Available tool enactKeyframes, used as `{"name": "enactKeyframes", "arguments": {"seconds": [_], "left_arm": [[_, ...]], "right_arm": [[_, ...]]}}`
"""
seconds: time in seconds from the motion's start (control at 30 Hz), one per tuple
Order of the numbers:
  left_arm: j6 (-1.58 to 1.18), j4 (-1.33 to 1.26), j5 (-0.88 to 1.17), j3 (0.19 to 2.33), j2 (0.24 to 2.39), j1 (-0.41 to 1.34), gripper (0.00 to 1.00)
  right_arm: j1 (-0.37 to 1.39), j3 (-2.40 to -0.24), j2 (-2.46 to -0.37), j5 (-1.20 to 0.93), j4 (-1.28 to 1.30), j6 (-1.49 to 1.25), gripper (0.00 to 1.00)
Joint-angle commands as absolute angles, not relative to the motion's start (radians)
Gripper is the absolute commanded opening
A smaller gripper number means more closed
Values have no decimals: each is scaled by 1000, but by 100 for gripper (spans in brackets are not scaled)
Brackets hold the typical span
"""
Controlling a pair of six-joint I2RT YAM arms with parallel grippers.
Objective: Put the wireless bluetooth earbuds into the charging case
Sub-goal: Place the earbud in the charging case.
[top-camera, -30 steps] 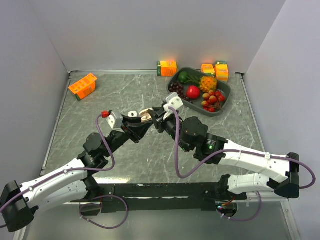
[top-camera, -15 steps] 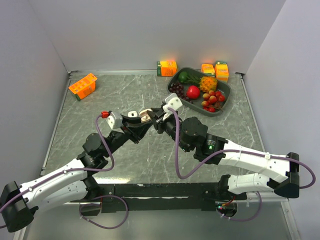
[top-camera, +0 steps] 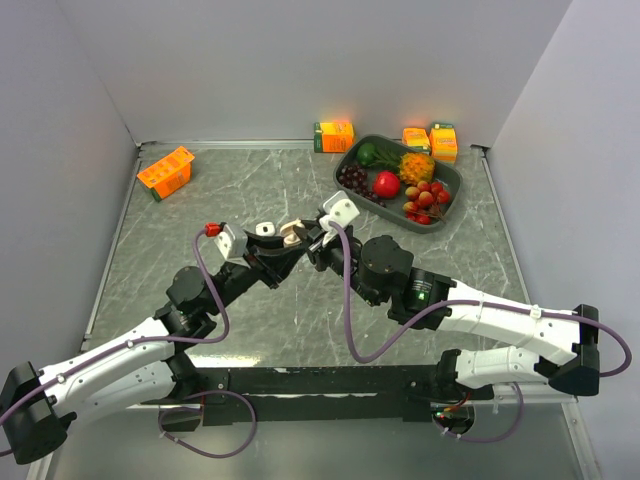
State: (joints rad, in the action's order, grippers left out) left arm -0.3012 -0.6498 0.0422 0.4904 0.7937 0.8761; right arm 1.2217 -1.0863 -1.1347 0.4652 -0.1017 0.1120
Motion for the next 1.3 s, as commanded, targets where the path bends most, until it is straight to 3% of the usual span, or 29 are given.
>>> {"name": "enactKeyframes", "arguments": {"seconds": [0.0, 1.27], "left_arm": [[-299, -704, 40, 505, 769, 877, 1], [-160, -772, 112, 399, 775, 893, 1]], "right_arm": [[1235, -1095, -1108, 465, -40, 166, 0], [1235, -1138, -1052, 396, -5, 181, 0]]}}
